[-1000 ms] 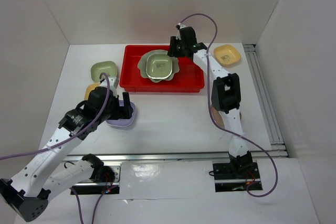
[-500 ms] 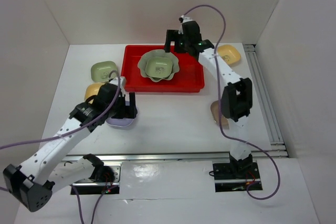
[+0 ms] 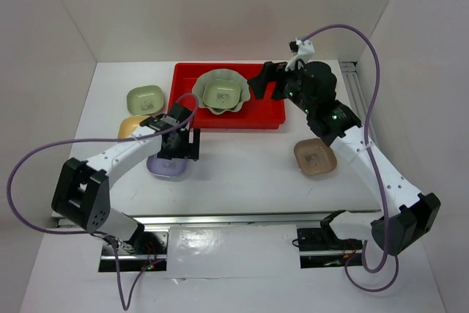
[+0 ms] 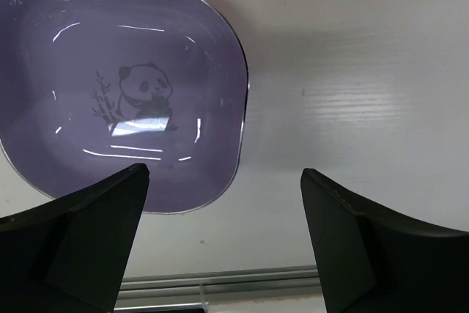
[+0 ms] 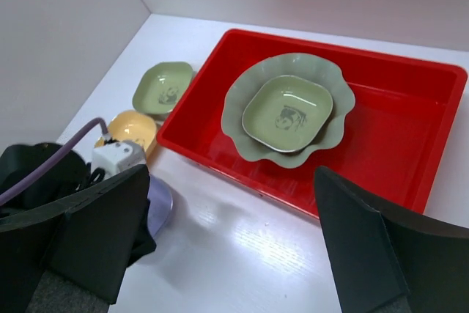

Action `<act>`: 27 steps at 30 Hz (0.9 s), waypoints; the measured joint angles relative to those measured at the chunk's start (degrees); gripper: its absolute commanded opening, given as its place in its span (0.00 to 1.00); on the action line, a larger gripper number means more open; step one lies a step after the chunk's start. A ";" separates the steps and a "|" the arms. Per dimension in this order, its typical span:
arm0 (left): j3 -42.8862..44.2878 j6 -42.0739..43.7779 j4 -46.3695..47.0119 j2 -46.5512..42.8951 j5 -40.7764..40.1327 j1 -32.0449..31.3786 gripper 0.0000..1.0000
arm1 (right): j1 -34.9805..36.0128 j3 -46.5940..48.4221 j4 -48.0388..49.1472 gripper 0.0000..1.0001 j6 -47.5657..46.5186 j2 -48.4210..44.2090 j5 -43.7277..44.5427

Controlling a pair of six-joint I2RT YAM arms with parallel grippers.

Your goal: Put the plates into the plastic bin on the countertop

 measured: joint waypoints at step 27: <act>3.26 -0.39 -1.55 16.06 -3.54 -1.25 0.00 | 0.98 -4.33 1.16 1.00 -0.04 -5.01 -1.42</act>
